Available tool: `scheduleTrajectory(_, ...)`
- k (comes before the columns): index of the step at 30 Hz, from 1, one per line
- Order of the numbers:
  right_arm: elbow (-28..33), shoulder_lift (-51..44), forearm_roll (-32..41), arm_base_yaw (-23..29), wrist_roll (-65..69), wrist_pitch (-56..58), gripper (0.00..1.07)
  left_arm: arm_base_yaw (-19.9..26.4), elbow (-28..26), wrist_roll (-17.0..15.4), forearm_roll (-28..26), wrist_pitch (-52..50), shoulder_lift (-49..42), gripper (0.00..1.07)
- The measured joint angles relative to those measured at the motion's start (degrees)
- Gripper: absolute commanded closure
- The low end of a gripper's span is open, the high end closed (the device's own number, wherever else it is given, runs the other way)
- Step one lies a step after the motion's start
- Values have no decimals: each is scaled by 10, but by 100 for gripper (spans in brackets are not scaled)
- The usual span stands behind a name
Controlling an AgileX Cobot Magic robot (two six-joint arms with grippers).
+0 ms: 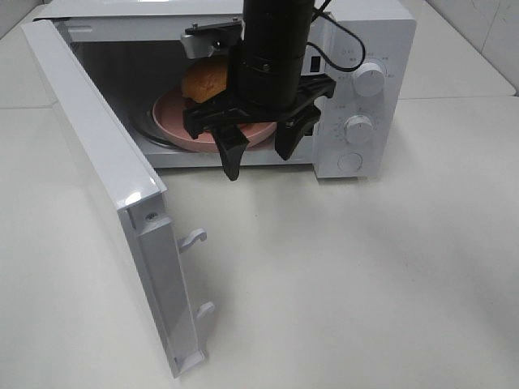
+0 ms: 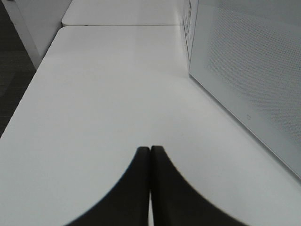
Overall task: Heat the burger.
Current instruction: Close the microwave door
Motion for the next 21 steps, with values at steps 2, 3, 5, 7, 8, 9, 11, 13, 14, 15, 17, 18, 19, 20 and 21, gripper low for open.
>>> scheduleTrajectory(2,10,-13,0,-4,0,0,41,0,0,0,0,0,0,106)
scheduleTrajectory(3,38,-36,0,-15,0,0,41,0,0,0,0,0,0,106)
scheduleTrajectory(5,66,-62,0,-32,0,0,41,0,0,0,0,0,0,106)
scheduleTrajectory(7,81,-73,0,-44,0,0,41,0,0,0,0,0,0,106)
scheduleTrajectory(8,110,-100,0,-68,0,0,41,0,0,0,0,0,0,106)
scheduleTrajectory(9,121,-112,0,-79,0,0,41,0,0,0,0,0,0,106)
scheduleTrajectory(11,146,-139,0,-109,1,0,41,0,0,0,0,0,0,106)
scheduleTrajectory(13,170,-166,0,-138,1,0,41,0,0,0,0,0,0,106)
scheduleTrajectory(14,181,-177,0,-150,1,0,41,0,0,0,0,0,0,106)
scheduleTrajectory(15,181,-177,0,-150,1,0,41,0,0,0,0,0,0,106)
scheduleTrajectory(17,209,-216,0,-200,1,1,41,0,0,0,0,0,0,106)
scheduleTrajectory(18,209,-216,0,-200,1,1,41,0,0,0,0,0,0,106)
scheduleTrajectory(19,226,-245,0,-230,1,1,41,0,0,0,0,0,0,106)
scheduleTrajectory(20,245,-278,-5,-260,1,1,41,0,0,0,0,0,0,106)
scheduleTrajectory(21,245,-278,-5,-260,1,1,41,0,0,0,0,0,0,106)
